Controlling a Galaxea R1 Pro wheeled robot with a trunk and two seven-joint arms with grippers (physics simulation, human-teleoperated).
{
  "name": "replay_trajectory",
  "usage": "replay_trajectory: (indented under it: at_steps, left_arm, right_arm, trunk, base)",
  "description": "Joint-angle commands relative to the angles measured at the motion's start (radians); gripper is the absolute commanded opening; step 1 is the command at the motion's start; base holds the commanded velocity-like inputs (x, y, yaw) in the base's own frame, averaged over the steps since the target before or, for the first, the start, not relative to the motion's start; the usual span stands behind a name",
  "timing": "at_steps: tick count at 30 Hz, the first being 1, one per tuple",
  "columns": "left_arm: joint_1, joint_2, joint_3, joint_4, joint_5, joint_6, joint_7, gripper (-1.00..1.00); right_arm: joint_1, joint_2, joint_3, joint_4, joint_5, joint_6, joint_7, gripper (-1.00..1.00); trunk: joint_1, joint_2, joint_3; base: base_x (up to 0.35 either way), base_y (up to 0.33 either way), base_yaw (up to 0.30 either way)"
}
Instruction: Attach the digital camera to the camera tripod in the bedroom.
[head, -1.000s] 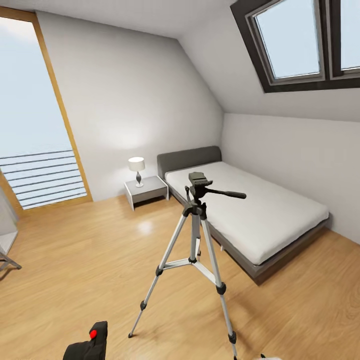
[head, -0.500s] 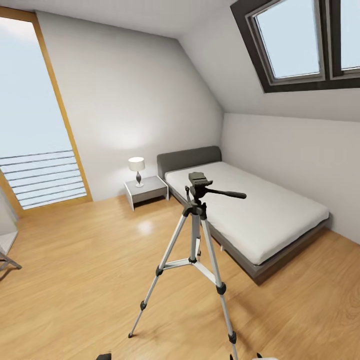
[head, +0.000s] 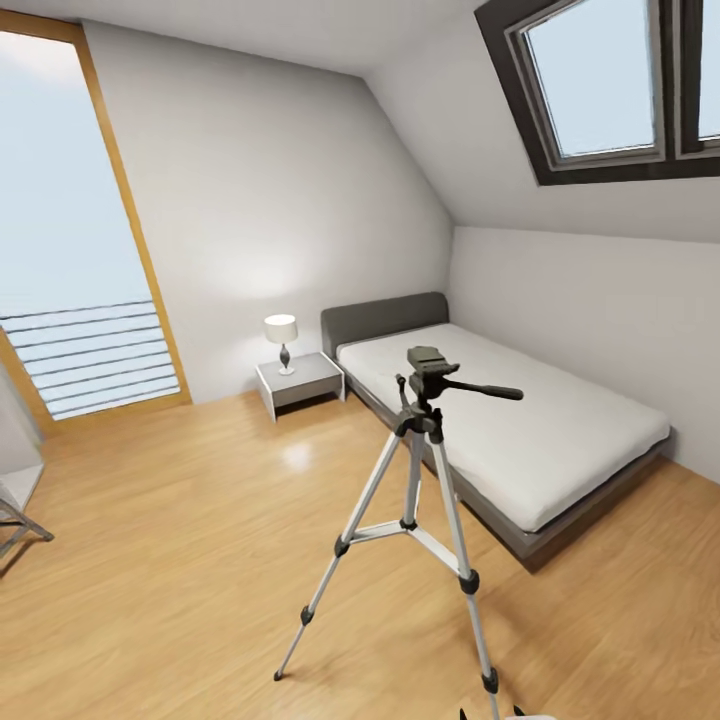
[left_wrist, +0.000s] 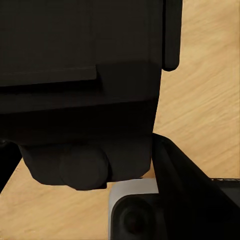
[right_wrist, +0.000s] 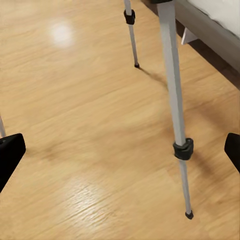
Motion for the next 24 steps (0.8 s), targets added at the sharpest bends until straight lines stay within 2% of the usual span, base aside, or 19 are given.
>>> replay_trajectory:
  at_steps: [1,5,15,24]
  left_arm:
    - [-0.001,0.0,-0.009,0.001,0.002,-0.003,0.007,-1.0]
    - [-0.001,0.0,-0.009,0.001,0.002,-0.002,0.007,-1.0]
    - [-0.001,0.001,-0.009,0.001,0.002,-0.001,0.007,-1.0]
    - [-0.001,0.001,-0.009,0.001,0.002,0.0,0.007,-1.0]
  right_arm:
    - [-0.001,0.0,-0.002,0.001,-0.002,-0.003,0.007,1.0]
    - [-0.001,0.0,-0.003,0.001,-0.002,-0.003,0.007,1.0]
    - [-0.001,0.0,-0.002,0.001,-0.002,-0.003,0.007,1.0]
    - [-0.002,0.005,0.0,-0.001,-0.001,-0.008,0.013,1.0]
  trunk:
    - [0.001,-0.002,-0.002]
    - [0.001,-0.002,-0.002]
    - [0.001,-0.002,0.005]
    - [0.001,-0.002,0.006]
  base:
    - [0.012,0.032,-0.004]
    - [0.005,0.015,-0.067]
    - [0.001,0.001,-0.217]
    - [0.0,0.0,-0.03]
